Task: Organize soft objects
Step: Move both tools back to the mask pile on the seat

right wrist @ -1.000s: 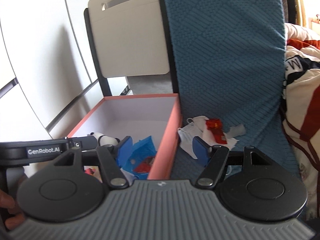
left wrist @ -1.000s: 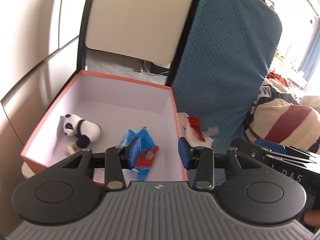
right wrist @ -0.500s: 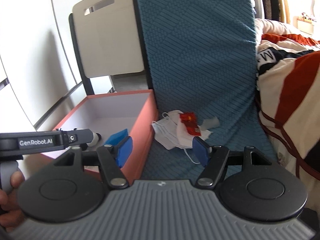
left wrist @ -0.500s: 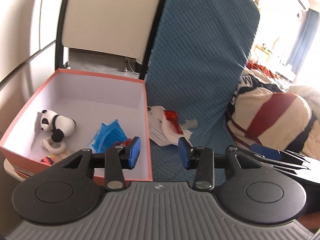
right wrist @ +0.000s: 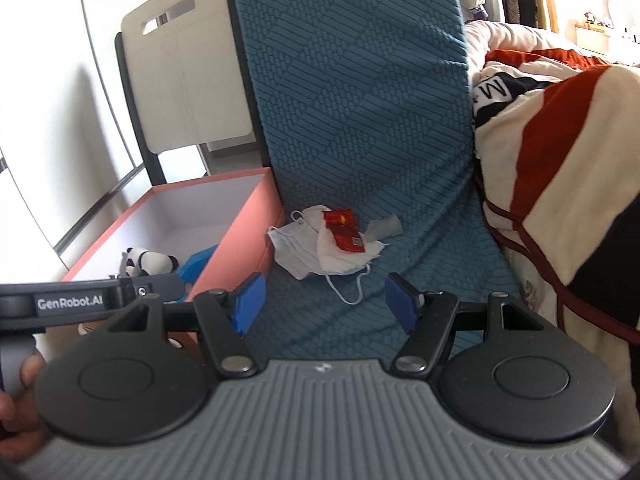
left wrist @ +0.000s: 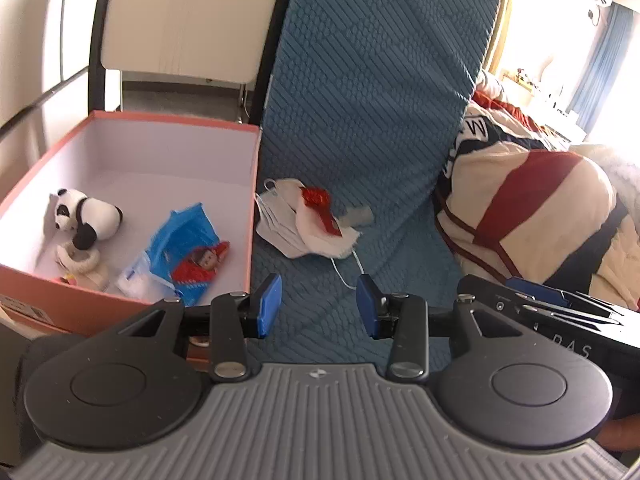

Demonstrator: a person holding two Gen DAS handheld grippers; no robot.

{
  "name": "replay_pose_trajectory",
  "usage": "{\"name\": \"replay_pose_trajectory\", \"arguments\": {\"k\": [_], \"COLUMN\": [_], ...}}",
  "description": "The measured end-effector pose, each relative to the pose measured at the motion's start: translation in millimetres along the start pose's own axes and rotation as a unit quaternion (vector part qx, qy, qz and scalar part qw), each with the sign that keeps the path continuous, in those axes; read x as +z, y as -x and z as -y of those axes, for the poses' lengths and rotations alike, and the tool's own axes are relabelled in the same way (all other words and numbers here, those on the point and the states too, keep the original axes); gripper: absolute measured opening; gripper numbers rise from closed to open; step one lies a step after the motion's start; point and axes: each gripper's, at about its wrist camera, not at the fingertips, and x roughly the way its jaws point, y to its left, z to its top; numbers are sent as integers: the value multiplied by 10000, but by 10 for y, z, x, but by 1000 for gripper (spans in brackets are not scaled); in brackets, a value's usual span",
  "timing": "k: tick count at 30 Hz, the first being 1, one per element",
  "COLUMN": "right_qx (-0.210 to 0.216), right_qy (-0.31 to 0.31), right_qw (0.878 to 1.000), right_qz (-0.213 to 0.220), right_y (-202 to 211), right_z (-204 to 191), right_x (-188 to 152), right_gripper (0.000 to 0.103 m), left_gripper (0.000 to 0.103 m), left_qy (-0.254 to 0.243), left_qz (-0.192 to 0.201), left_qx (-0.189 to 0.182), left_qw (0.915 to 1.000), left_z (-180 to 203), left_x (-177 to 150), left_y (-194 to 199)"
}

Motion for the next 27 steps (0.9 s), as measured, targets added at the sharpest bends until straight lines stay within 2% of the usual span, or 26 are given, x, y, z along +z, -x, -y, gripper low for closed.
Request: {"name": "replay_pose_trajectory", "arguments": {"k": [6,12,15,18,27], "right_qx": [-108,-68,-148,-91,-52], "right_qy": [-130,-281,-339,-494,-527], "right_qw": [9998,9995,9991,9985,9986], "right_qz": [-101,-121,-194,-203,-97], "right_y": [17,-39,-124,-210,-485], "right_z": [194,350,402,477,570], "right_x": [-125,-221,-234,-245,-144], "right_gripper": [69,69,69,69,69], "left_gripper": [47,47,47,47,47], "left_qy": [-204,-448,-197,-216,-415], "left_qz": [-29,-74,-308,-442,-443], "left_qx": [17,-91,-295,-255,-322], "left_qw": [9998,9989,9989,9985,9976], "left_z": [144,262,247,264,275], "left_x": [-66,38,95,139,366], "left_y": [-112,-406,-588,-747,-1248]}}
